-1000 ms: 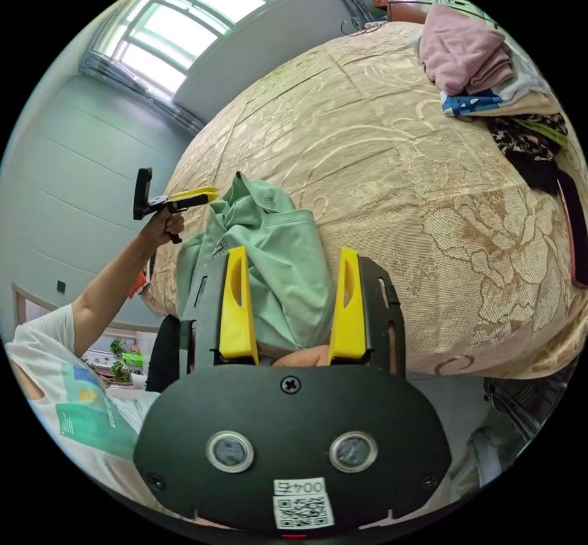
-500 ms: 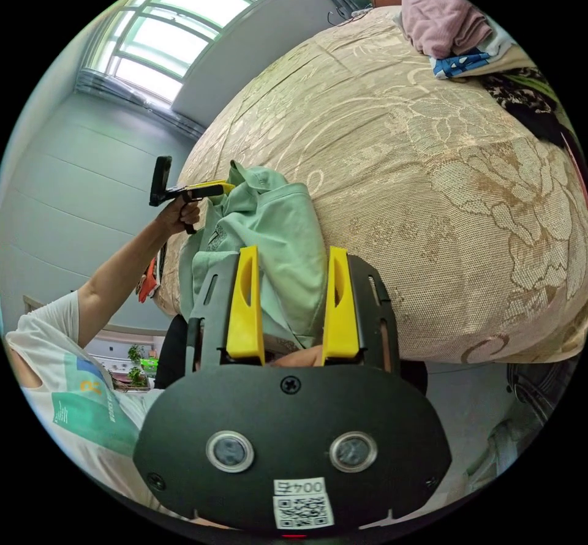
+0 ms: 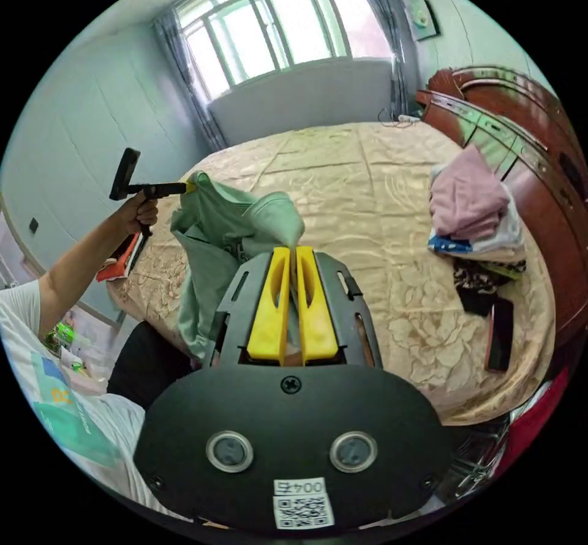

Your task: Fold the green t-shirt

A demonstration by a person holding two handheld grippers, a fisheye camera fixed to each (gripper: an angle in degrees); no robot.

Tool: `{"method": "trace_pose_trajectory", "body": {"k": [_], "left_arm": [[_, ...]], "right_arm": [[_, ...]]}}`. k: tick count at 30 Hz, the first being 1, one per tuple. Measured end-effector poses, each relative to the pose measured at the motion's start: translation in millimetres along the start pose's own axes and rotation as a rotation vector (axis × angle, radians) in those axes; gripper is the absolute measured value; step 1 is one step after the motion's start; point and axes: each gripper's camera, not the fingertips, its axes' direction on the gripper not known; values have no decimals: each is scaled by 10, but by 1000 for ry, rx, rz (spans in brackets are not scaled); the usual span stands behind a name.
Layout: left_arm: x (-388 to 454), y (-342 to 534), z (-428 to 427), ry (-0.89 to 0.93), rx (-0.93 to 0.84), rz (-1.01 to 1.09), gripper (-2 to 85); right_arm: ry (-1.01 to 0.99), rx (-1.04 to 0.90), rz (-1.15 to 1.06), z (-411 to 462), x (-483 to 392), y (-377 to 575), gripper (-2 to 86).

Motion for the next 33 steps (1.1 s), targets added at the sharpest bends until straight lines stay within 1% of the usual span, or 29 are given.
{"method": "trace_pose_trajectory", "body": {"k": [1,3,4,5,6,7,8,9,10,12,13,14,15,16,17,19,21,27,29,33], "left_arm": [[68,-26,-260,-10,39,9,7],[400,-95,-1350,-65,203,51,7],[513,-95,-1641,-79,252,73,7],[773,-58,-2220,-117,364,126,7],[1051,15,-2719,-162,466,195,7],[1189,54,-2917,-192,508,236,7],[1413,85,-3160,-280,514,274,7],[1558,48,-3291,-389,422,251,7],[1626,49,-3380,-436,400,233,7],[1922,248,-3908,-451,558,221,7],[1969,283,-3991,-447,576,228,7],[2010,287,-4064,-427,530,229,7],[2031,279,-4111,-435,455,196,6],[2065,304,-4151,-453,444,193,6],[2157,392,-4252,-476,461,213,6],[2263,558,-4459,-435,528,224,7],[2406,772,-4716,-354,584,218,6],[3056,1326,-5235,-353,613,218,8],[3236,1489,-5416,-340,635,253,8],[3300,1499,-5673,-362,645,283,9]], "right_arm": [[48,81,-66,-345,-216,-192,12],[131,212,-172,-875,-571,-415,11],[172,312,-236,-1241,-819,-511,10],[212,420,-292,-1574,-1063,-562,9],[235,466,-309,-1703,-1177,-584,8],[255,493,-333,-1860,-1387,-662,6],[255,419,-378,-1898,-1591,-790,5],[279,390,-391,-1922,-1693,-842,4],[327,426,-416,-2078,-1898,-868,2],[306,552,-425,-2388,-2134,-815,0],[280,578,-415,-2479,-2239,-809,0],[288,511,-437,-2479,-2358,-851,1],[311,500,-442,-2497,-2417,-853,1],[327,531,-456,-2601,-2516,-803,1],[314,574,-461,-2742,-2589,-736,1],[319,610,-471,-2905,-2681,-640,2],[331,635,-490,-3041,-2775,-533,2],[305,676,-568,-3530,-3087,-91,-2],[250,692,-575,-3700,-3109,21,-3],[160,673,-555,-3689,-3079,-149,0]]}}
